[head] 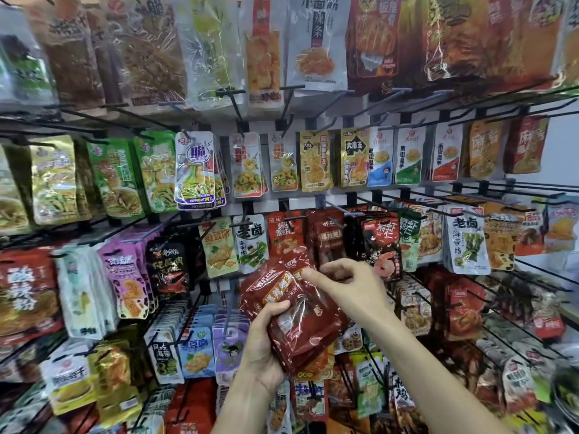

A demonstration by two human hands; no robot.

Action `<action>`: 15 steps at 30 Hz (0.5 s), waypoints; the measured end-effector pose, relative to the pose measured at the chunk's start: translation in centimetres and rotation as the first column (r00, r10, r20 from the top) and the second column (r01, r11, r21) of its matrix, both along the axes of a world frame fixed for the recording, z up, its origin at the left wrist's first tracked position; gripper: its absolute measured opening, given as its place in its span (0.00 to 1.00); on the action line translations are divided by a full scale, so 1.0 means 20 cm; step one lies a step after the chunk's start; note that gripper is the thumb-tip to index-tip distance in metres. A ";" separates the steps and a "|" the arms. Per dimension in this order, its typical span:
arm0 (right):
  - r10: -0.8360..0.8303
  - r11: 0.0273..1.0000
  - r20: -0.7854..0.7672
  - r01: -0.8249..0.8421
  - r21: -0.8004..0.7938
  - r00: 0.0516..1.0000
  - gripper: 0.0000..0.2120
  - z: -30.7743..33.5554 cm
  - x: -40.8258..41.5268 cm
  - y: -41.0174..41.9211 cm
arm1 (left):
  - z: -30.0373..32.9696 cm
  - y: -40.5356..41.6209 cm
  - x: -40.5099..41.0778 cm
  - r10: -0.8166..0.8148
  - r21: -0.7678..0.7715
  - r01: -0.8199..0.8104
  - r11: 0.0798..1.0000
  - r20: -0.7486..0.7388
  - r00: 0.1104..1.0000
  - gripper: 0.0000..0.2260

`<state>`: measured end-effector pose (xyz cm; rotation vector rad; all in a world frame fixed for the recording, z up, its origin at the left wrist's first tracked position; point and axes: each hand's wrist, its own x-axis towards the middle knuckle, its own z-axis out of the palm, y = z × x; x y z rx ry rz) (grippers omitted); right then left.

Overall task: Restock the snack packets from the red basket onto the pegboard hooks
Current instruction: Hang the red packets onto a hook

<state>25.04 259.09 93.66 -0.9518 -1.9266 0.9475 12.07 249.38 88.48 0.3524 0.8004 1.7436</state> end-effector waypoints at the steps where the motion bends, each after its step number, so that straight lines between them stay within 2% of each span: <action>1: -0.002 0.999 0.031 0.000 0.048 1.000 0.31 0.00 0.02 -0.03 | 0.00 0.00 0.01 -0.010 -0.005 0.010 1.000 0.002 1.000 0.13; 4: 0.090 0.995 0.146 -0.094 0.022 0.985 0.39 -0.02 0.06 -0.05 | 0.00 0.01 0.06 -0.016 -0.025 0.016 1.000 0.014 1.000 0.12; 6: 0.086 0.996 0.171 -0.091 0.023 0.982 0.41 -0.06 0.08 -0.03 | 0.01 0.01 0.08 -0.020 -0.031 0.020 0.999 0.018 1.000 0.12; 9: 0.106 0.994 0.127 -0.104 -0.023 0.986 0.32 -0.10 0.09 0.01 | 0.02 0.01 0.11 -0.036 -0.026 0.037 0.999 0.037 0.999 0.14; 12: 0.074 0.992 0.013 -0.072 -0.105 0.997 0.12 -0.14 0.11 0.06 | 0.02 0.02 0.12 -0.013 -0.046 0.015 0.999 0.030 0.999 0.16; 13: 0.061 0.987 -0.018 -0.063 -0.147 0.998 0.10 -0.14 0.12 0.06 | 0.02 0.02 0.13 -0.008 -0.052 0.009 0.999 0.019 1.000 0.15; 15: 0.017 0.966 -0.091 -0.039 -0.254 0.996 0.11 -0.13 0.13 0.07 | 0.02 0.02 0.13 0.006 -0.059 -0.005 0.998 0.003 1.000 0.11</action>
